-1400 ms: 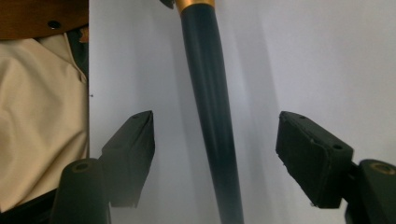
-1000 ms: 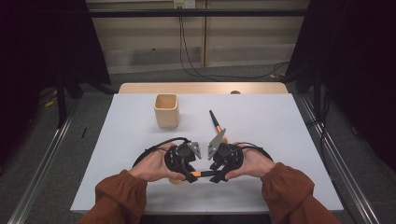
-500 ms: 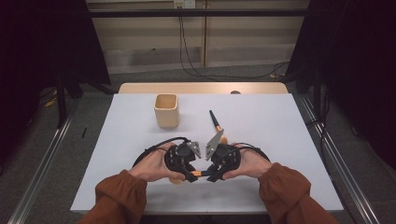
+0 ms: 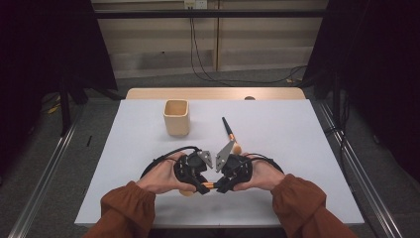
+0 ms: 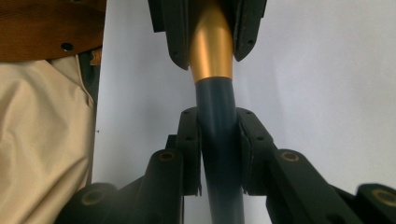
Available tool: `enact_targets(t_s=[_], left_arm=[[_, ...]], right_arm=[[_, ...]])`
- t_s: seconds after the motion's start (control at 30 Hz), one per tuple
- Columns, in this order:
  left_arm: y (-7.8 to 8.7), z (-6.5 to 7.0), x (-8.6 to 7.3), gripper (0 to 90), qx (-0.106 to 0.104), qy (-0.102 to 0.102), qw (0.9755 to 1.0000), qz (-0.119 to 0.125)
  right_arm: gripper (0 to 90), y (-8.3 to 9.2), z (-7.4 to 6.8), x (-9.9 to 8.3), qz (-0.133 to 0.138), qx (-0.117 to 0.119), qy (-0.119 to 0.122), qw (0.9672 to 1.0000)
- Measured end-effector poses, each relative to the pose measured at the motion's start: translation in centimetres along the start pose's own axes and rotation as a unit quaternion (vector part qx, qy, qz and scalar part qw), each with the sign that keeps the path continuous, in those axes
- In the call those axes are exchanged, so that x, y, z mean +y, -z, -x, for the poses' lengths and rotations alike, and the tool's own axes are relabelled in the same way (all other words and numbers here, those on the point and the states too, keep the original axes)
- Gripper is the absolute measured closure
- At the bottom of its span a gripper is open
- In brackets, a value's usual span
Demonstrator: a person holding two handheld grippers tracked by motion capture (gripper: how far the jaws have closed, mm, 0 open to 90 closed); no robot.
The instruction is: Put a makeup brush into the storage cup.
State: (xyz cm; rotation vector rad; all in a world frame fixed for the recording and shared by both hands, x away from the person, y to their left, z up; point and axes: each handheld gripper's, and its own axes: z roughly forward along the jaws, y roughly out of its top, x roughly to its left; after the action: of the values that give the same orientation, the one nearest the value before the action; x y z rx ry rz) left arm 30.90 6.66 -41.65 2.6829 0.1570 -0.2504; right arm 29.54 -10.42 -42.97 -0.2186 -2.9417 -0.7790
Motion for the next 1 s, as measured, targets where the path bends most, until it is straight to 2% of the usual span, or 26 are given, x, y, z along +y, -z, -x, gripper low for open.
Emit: enact_targets(t_s=[0.03,0.07,0.1,0.13,0.27,0.33,0.37,0.43,0.53,0.7,0.77,0.87,1.0], left_arm=[[-0.2,0.1,-0.1,66.0,0.001,0.014,0.9998,0.011],[0.0,-0.1,-0.1,65.8,0.002,0.004,1.0000,0.004],[-0.1,-0.1,-0.1,65.5,0.000,0.009,0.9999,0.010],[0.0,-0.2,-0.2,65.3,-0.002,0.006,0.9999,0.010],[-0.1,-0.3,-0.3,62.7,-0.004,0.016,0.9996,0.021],[-0.1,-0.4,-0.4,55.8,0.005,0.019,0.9995,0.025],[-0.1,-0.4,-0.4,52.9,0.004,0.019,0.9995,0.026],[-0.2,-0.4,-0.6,52.9,0.003,0.025,0.9989,0.039],[-0.1,-0.5,-0.9,44.2,0.004,0.032,0.9984,0.047],[0.4,-0.6,-1.4,32.2,0.024,0.050,0.9952,0.081],[0.6,-0.6,-1.7,26.8,0.032,0.057,0.9944,0.084],[0.8,-0.8,-2.4,19.7,0.048,0.068,0.9916,0.098],[1.2,-1.0,-3.4,13.4,0.057,0.087,0.9870,0.122]], right_arm=[[74.9,0.0,-0.1,0.0,-0.001,0.003,-0.003,1.0000],[75.0,-0.1,-0.1,0.0,0.001,0.004,-0.001,1.0000],[75.1,-0.1,0.0,0.0,0.003,0.002,0.002,1.0000],[75.2,0.0,0.1,0.0,0.002,0.004,0.003,1.0000],[75.3,0.3,0.2,-0.2,0.005,0.021,-0.013,0.9997],[75.3,0.3,0.2,-0.2,0.006,0.021,-0.014,0.9997],[75.4,0.3,0.2,-0.2,0.005,0.021,-0.015,0.9996],[75.4,0.3,0.2,-0.4,-0.001,0.019,-0.014,0.9997],[75.4,0.4,0.3,-0.5,0.001,0.019,-0.019,0.9996],[75.4,0.9,0.5,-1.0,0.013,0.013,-0.030,0.9994],[75.4,1.2,0.6,-1.3,0.020,0.007,-0.037,0.9991],[75.4,1.5,0.7,-1.7,0.028,0.006,-0.047,0.9985],[75.4,2.0,0.9,-2.5,0.041,0.000,-0.062,0.9972]])
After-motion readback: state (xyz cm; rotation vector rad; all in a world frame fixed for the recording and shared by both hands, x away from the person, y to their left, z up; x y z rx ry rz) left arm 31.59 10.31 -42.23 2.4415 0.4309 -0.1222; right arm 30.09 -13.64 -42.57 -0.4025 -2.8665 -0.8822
